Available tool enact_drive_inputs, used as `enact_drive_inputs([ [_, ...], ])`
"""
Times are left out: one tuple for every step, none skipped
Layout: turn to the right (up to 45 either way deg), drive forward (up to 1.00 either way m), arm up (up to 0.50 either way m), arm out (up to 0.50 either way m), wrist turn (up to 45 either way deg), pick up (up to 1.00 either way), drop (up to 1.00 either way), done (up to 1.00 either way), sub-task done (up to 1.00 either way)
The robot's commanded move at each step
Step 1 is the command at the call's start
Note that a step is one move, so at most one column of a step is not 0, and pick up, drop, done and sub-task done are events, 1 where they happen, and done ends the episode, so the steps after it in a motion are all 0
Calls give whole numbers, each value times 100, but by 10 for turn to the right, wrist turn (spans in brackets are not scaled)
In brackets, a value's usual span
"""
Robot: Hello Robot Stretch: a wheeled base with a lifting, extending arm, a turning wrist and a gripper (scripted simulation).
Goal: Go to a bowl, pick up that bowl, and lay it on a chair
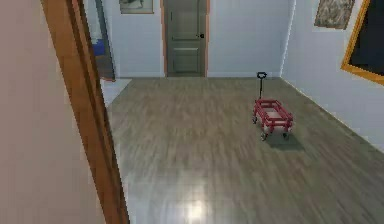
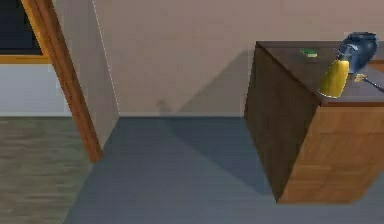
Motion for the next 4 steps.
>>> enact_drive_inputs([
  [150, 0, 0, 0, 0, 0, 0, 0, 0],
  [0, 65, 0, 0, 0, 0, 0, 0, 0],
  [-120, 0, 0, 0, 0, 0, 0, 0, 0],
  [0, 50, 0, 0, 0, 0, 0, 0, 0],
])
